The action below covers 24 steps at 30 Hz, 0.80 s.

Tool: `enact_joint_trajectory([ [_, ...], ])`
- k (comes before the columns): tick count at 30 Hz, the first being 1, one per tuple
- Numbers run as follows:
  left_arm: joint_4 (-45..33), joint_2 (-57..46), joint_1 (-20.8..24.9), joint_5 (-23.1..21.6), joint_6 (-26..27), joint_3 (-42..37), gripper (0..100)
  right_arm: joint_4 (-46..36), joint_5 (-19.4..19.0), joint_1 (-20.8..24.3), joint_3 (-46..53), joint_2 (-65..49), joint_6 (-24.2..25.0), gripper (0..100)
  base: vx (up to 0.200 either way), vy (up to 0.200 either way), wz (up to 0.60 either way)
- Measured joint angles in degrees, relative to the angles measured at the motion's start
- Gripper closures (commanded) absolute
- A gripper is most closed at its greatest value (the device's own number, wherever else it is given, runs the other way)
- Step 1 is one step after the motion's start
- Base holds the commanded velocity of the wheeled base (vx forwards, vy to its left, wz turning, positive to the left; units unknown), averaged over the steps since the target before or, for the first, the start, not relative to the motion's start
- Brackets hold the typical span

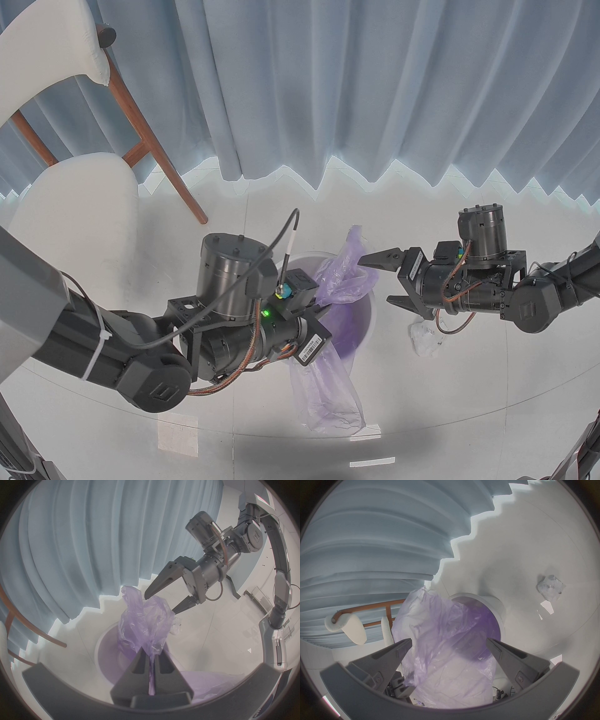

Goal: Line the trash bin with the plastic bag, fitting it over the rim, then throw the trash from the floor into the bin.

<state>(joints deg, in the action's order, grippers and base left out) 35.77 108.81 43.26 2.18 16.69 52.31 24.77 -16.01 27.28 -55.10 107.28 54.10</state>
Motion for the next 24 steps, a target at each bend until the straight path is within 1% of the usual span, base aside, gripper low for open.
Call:
enact_joint_trajectory([
  [5, 0.0, 0.1, 0.3, 0.1, -0.1, 0.1, 100, 0.0, 0.8, 0.1, -1.7, 2.6, 0.0, 0, 0.000, 0.000, 0.00],
  [6, 0.0, 0.1, 0.3, 0.3, -0.1, 0.1, 100, 0.1, 1.1, 0.3, -1.9, 3.1, 0.0, 100, 0.000, 0.000, 0.00],
  [12, 0.0, 0.1, 0.4, 1.2, -1.1, 0.1, 100, 1.7, 3.8, 1.6, -2.9, 5.5, 0.0, 100, 0.000, 0.000, 0.00],
  [17, 0.0, 0.3, 0.8, 1.0, -1.4, 0.2, 100, 3.5, 4.1, 2.1, -4.7, 6.4, -0.8, 100, 0.000, 0.000, 0.00],
  [21, -0.2, 0.4, 0.9, 0.6, -1.8, 0.3, 100, 3.7, 4.2, 2.2, -5.9, 6.4, -3.0, 100, 0.000, 0.000, 0.00],
  [23, -0.2, 0.4, 0.9, 0.6, -2.3, 0.3, 100, 4.1, 4.2, 2.0, -6.6, 6.4, -5.8, 100, 0.000, 0.000, 0.00],
  [24, -0.2, 0.4, 0.9, 0.6, -2.5, 0.3, 0, 4.5, 4.2, 2.0, -6.9, 6.4, -7.2, 100, 0.000, 0.000, 0.00],
])
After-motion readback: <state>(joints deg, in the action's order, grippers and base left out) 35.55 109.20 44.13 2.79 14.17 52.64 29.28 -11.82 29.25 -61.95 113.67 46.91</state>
